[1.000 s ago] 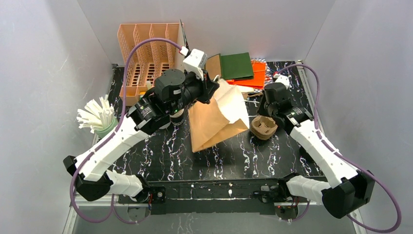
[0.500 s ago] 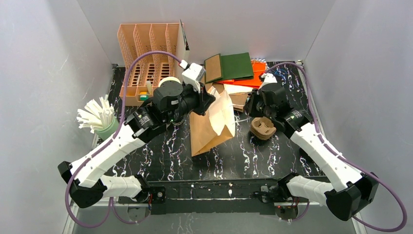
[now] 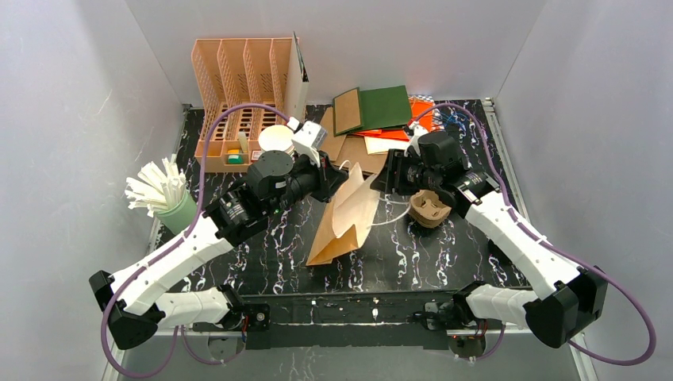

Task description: Pack the takeout coffee

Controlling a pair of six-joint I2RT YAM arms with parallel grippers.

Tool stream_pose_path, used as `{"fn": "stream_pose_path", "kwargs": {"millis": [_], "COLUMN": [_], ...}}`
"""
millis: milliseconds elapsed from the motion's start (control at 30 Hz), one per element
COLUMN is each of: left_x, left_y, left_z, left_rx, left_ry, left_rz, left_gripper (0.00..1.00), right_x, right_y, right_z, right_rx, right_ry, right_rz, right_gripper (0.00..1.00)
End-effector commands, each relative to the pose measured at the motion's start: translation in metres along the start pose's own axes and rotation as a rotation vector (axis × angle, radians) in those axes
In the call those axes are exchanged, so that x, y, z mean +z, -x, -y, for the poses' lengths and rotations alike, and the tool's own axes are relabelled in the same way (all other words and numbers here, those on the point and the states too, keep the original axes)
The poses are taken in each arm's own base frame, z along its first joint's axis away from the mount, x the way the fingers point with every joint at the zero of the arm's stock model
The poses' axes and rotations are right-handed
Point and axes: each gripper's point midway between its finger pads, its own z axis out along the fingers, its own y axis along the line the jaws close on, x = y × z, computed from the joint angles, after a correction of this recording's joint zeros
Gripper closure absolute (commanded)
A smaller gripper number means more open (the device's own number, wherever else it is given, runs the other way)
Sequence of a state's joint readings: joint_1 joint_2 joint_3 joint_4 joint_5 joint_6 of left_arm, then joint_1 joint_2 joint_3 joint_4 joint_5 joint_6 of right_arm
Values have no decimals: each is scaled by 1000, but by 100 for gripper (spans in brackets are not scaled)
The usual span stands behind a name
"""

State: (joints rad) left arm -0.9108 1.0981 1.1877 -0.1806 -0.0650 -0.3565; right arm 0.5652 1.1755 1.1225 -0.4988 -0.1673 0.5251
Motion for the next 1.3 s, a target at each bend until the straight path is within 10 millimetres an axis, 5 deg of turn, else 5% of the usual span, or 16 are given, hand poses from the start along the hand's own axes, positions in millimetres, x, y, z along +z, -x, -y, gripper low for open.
{"fn": "stream_pose_path", "kwargs": {"millis": [0,100,300,400,600,933,1133,1267], "left_x": [-6,-6,-5,-5,-16,-55,-72,-64], "left_y": [20,22,28,29,25,22,52,69], "left_z": [8,9,11,7,-15,-56,-41,7], "left_rx": [-33,-39,-50,-52,-5,79,47,-29], "left_ry": [-30,-34,-36,-16,99,346,302,86], "left_rz": [71,77,97,104,68,-50,3,6], "left_gripper": [100,100,100,100,98,65,38,36], "right_x": [-8,-12,-5,-1,-9,-27,-29,-28], "right_y": [-1,-3,-19,-22,1,28,50,64], "right_z": [-13,-8,-6,-7,-13,-17,6,13], "right_rx": [42,40,56,64,52,19,48,78], "right_ry": [40,14,28,49,33,-44,-232,-295], "right_rz": [-20,-18,-83,-94,-19,-9,38,88], "right_gripper": [39,29,27,40,97,99,99,99]}}
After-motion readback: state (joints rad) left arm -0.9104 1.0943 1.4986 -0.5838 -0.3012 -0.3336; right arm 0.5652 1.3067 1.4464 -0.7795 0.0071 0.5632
